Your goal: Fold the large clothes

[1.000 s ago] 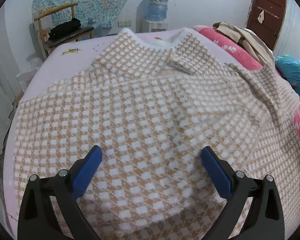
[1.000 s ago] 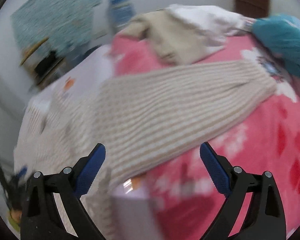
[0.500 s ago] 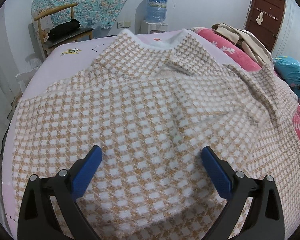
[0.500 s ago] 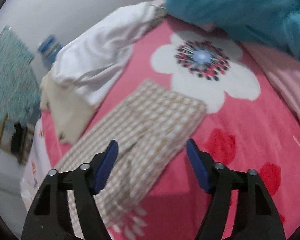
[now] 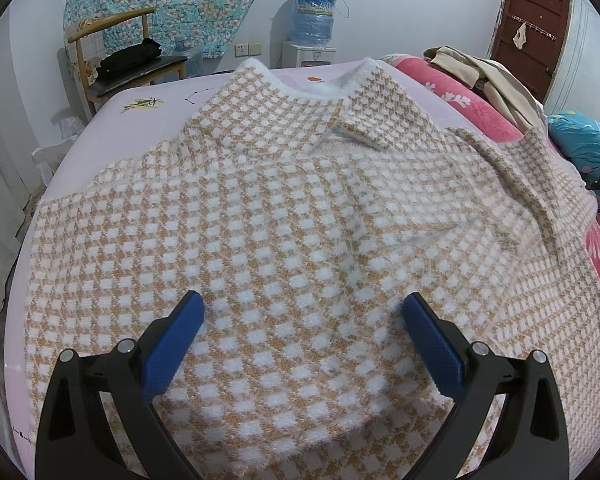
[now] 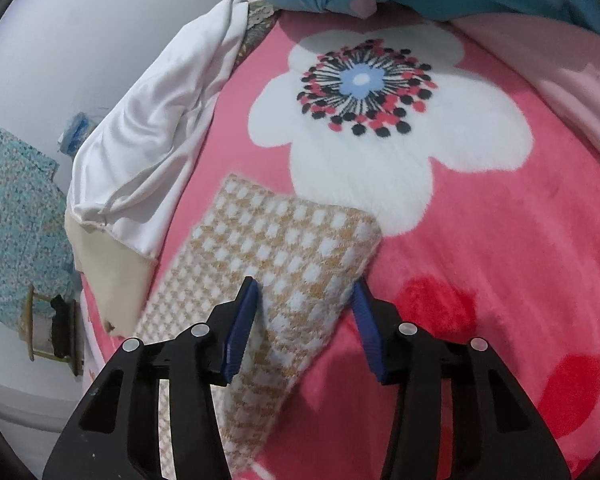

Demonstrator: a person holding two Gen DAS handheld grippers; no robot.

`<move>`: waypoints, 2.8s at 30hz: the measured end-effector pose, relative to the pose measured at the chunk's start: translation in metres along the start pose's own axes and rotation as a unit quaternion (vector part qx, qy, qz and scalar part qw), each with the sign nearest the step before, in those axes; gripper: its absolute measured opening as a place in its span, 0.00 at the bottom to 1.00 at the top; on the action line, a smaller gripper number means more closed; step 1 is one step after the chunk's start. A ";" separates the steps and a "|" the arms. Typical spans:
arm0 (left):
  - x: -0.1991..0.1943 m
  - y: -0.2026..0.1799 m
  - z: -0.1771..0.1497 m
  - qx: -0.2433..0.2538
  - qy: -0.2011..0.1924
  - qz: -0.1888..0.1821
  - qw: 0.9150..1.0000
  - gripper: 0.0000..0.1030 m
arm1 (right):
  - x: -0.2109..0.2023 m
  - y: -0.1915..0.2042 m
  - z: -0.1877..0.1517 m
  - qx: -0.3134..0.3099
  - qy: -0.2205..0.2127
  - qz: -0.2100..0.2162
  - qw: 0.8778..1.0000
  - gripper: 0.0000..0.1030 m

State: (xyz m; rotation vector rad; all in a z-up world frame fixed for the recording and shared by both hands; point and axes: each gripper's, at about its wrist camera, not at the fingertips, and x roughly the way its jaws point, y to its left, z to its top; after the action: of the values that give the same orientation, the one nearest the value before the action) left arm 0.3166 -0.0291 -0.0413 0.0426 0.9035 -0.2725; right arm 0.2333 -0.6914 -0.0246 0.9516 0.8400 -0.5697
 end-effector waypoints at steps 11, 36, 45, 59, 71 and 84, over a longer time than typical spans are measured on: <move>0.000 0.000 -0.002 0.000 0.000 0.000 1.000 0.95 | -0.060 0.056 -0.015 -0.115 -0.076 -0.015 0.990 0.18; -0.074 0.030 -0.010 -0.039 -0.055 -0.031 0.997 0.91 | -0.229 0.314 -0.206 -0.416 -0.146 0.147 0.885 0.16; -0.105 0.063 -0.041 -0.068 -0.055 -0.062 0.994 0.71 | -0.212 0.372 -0.328 -0.505 -0.082 0.206 0.834 0.16; -0.122 0.090 -0.075 -0.100 -0.044 -0.119 0.987 0.68 | -0.081 0.351 -0.474 -0.566 0.123 0.204 0.789 0.68; -0.068 0.080 0.002 -0.130 -0.013 -0.172 0.976 0.67 | -0.088 0.247 -0.325 -0.416 0.057 0.149 0.895 0.68; 0.019 0.069 0.035 -0.150 0.076 -0.116 0.979 0.40 | -0.052 0.187 -0.267 -0.348 0.049 0.115 0.929 0.68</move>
State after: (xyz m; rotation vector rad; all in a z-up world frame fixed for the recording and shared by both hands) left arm 0.3723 0.0286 -0.0391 -0.3274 1.0958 -0.3502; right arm 0.2451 -0.3647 0.0215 0.4114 0.9143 0.0015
